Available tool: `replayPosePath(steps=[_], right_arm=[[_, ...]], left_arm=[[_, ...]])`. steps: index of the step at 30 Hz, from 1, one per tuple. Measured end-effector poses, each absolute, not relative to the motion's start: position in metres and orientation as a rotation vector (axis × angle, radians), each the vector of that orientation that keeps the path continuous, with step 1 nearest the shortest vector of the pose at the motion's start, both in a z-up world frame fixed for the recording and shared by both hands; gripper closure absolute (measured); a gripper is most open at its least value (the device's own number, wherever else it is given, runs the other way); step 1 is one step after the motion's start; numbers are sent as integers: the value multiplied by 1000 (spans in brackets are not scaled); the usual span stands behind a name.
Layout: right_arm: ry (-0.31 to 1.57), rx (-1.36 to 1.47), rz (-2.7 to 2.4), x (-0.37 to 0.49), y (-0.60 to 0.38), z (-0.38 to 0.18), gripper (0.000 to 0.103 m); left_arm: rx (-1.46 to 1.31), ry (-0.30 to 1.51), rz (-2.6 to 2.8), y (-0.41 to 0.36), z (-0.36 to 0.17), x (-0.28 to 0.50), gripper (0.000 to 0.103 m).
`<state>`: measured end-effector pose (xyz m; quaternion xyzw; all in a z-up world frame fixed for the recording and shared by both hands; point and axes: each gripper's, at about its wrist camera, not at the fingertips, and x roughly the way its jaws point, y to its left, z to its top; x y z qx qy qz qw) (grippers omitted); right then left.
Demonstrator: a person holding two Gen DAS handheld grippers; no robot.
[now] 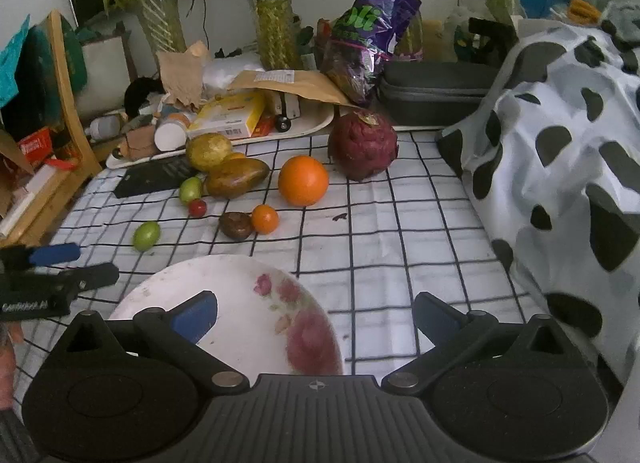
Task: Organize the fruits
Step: 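Reach the left tool to the green lime and close on it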
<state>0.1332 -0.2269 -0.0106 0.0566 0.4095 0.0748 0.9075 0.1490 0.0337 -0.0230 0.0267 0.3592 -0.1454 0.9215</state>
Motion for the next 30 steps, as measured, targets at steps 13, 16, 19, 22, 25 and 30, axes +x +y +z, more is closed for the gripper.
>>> replayPosePath(steps=[13,16,19,22,25,30], right_arm=[[846,-2,193,180,-213,-22,0],[845,-7,196,190,-212,-23,0],[847,-6,197,199,-213,-24,0],[849,-10,199,205,-213,-26,0],[853,-21,204,210,-212,-29,0],[855,-22,232,219,-207,-33,0]], left_arm=[[132,773,-288,35,-41,204,62],[151,787,-291,35,-46,213,64],[164,806,-318,33,-51,219,68],[168,835,-357,30,-55,223,77],[208,828,-356,26,-57,222,77],[203,805,-353,27,-53,220,77]])
